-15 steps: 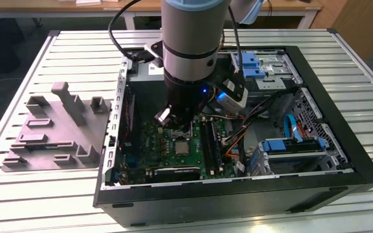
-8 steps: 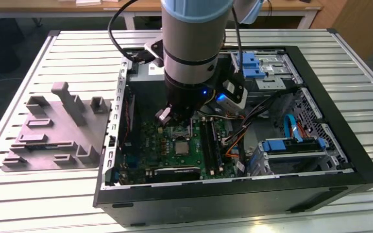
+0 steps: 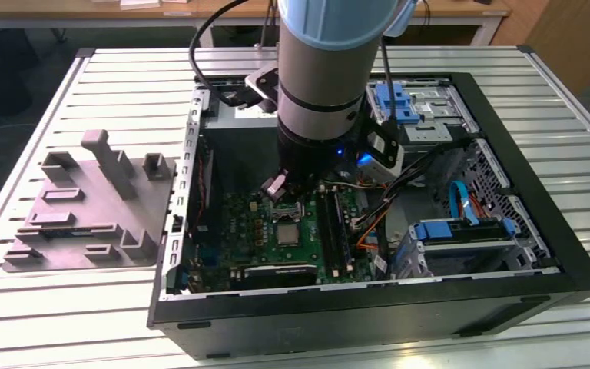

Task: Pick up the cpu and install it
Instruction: 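Close the cpu cover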

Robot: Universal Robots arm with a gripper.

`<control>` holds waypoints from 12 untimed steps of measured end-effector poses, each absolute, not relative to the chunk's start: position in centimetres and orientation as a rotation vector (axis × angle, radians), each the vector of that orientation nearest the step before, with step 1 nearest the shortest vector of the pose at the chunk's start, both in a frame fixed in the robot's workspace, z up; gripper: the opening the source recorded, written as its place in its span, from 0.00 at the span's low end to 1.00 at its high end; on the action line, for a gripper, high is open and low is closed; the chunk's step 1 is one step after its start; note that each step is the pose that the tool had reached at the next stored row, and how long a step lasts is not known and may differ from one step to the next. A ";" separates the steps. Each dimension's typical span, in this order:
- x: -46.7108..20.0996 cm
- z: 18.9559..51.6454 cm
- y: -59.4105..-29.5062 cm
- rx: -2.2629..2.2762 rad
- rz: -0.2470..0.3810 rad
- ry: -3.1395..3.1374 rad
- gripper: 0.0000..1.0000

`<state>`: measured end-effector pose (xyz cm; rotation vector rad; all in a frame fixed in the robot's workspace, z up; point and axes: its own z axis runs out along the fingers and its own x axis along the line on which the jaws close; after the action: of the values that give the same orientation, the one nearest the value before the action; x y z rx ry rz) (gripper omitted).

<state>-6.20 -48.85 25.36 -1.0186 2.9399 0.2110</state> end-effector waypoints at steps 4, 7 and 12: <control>-6.2 25.3 -48.8 -1.019 0.211 2.940 0.11; -6.2 25.3 -48.8 -1.019 0.211 2.940 0.11; -6.2 25.3 -48.8 -1.019 0.211 2.940 0.11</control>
<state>-6.20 -48.85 25.31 -1.0187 2.9397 0.2111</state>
